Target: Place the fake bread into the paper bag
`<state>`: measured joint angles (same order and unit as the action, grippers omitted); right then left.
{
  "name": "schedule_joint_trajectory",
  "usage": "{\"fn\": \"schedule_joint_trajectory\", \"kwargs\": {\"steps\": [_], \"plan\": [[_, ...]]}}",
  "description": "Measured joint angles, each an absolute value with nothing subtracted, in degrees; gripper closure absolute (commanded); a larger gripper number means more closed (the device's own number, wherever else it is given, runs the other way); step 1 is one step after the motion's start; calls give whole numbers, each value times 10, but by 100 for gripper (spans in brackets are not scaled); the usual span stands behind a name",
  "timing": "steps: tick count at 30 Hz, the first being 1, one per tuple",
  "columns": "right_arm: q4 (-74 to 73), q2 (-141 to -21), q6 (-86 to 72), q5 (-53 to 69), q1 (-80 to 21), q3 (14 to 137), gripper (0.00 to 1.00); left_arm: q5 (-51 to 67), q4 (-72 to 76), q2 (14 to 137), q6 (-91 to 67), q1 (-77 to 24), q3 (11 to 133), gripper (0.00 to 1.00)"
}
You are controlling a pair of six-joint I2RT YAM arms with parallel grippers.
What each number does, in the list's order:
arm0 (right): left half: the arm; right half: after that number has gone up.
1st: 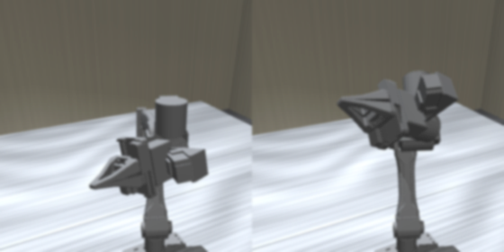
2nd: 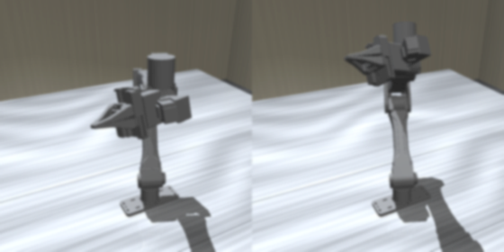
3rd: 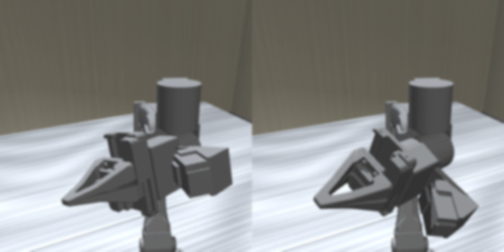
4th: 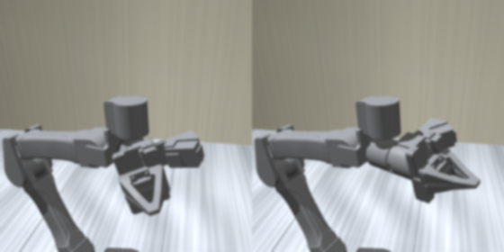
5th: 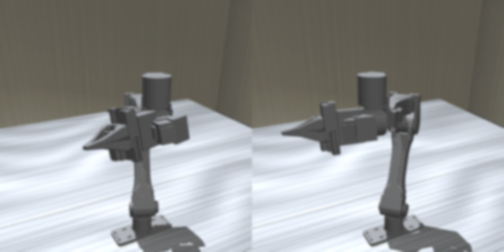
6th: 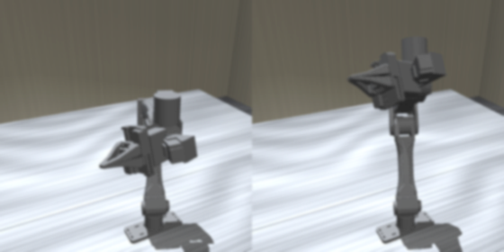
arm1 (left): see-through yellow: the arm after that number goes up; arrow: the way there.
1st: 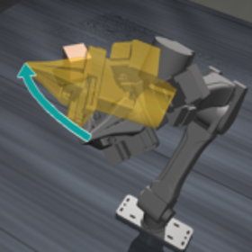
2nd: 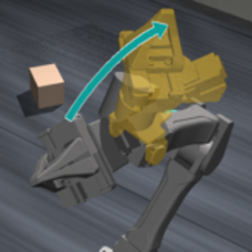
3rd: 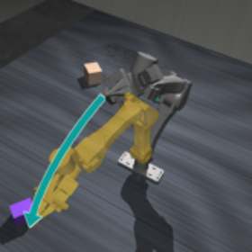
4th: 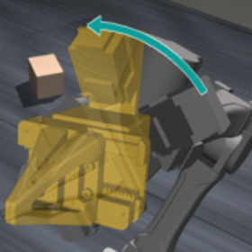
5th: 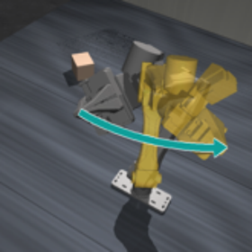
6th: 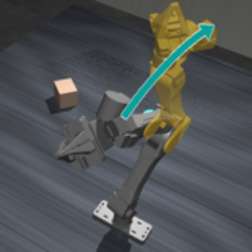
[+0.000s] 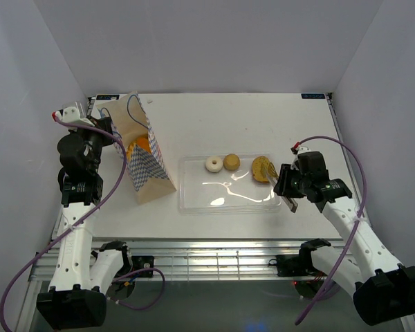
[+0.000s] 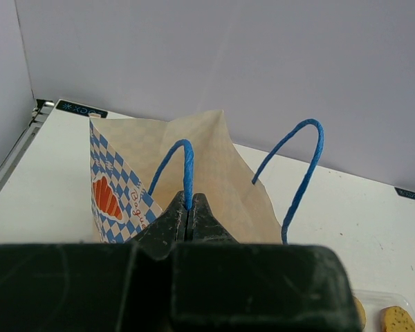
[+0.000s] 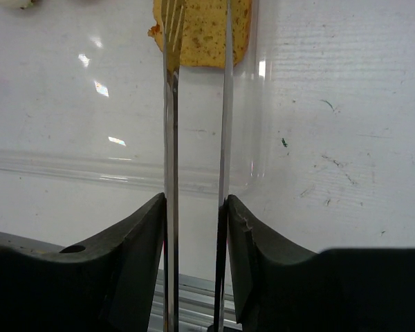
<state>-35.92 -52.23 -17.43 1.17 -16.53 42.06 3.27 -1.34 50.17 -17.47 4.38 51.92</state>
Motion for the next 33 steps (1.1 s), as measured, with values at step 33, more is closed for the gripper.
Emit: {"fn": "schedule_joint_trajectory", "kwargs": {"steps": [33], "plan": [[-376,-462,-173,21,-131,396,53,46,-13,505,-179,44,519,100]]}}
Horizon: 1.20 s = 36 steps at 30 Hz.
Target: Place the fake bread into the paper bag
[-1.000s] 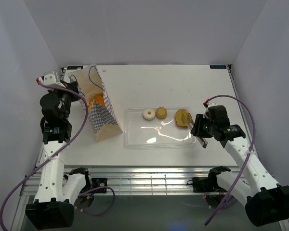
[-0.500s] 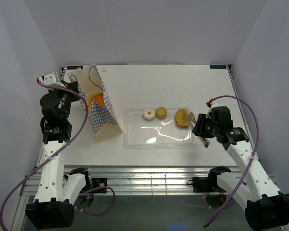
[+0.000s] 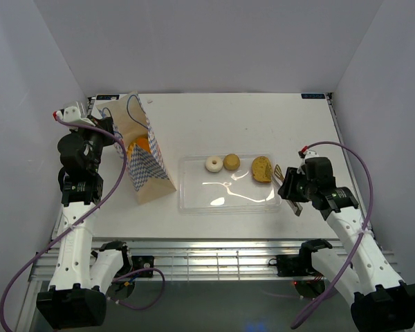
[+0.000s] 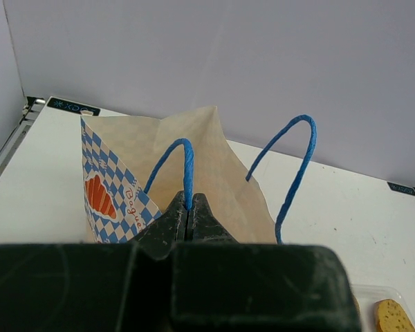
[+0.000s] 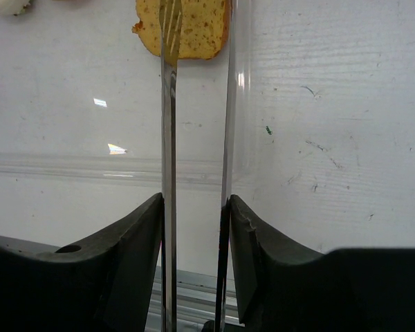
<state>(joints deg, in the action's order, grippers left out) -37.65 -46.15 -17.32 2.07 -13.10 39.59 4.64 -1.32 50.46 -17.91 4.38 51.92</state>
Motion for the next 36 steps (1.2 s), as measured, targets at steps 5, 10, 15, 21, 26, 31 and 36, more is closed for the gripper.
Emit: {"fn": "schedule_joint_trajectory", "kwargs": {"steps": [5,10,15,21,26,31,36], "plan": [[-378,-463,-174,21,-131,387,52,48,-13,505,-180,44,519,100],[-376,-470,-174,24,-131,385,52,50,-13,505,-180,44,519,100],[-372,-475,-176,35,-129,373,52,50,-13,505,-180,44,519,100],[-367,-477,-181,51,-125,365,57,50,-13,505,-180,44,519,100],[-351,-484,-188,75,-119,365,66,50,-13,505,-180,44,519,100],[-337,-492,-193,100,-116,365,78,50,-13,505,-180,44,519,100],[-329,-492,-194,119,-116,366,89,50,-13,505,-180,44,519,100]]}}
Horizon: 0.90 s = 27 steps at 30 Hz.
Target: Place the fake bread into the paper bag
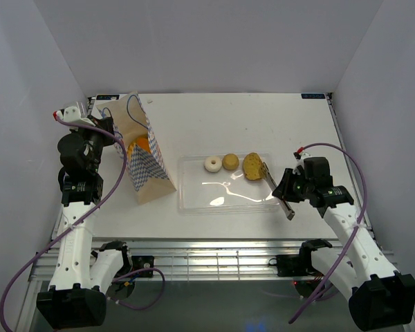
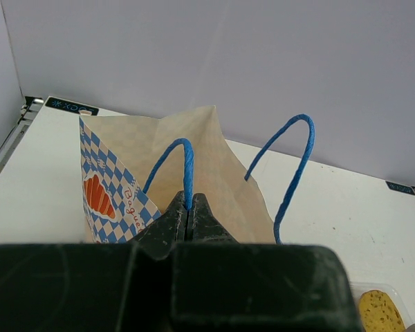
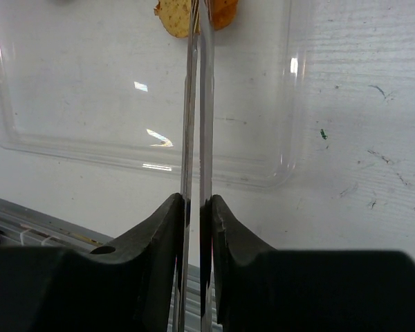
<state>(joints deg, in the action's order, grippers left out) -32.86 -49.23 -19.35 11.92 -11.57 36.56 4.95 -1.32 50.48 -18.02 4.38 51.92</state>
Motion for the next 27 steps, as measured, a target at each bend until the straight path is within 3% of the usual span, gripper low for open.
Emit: {"fn": "schedule_joint_trajectory", "kwargs": {"steps": [2,27], "plan": [[-330,-492,-194,125,-116,368,92,50,-13,505,-180,44,519,100],[-424,-489,-156,246,-116,633,92,42,-13,500,-180,44,519,100]]}}
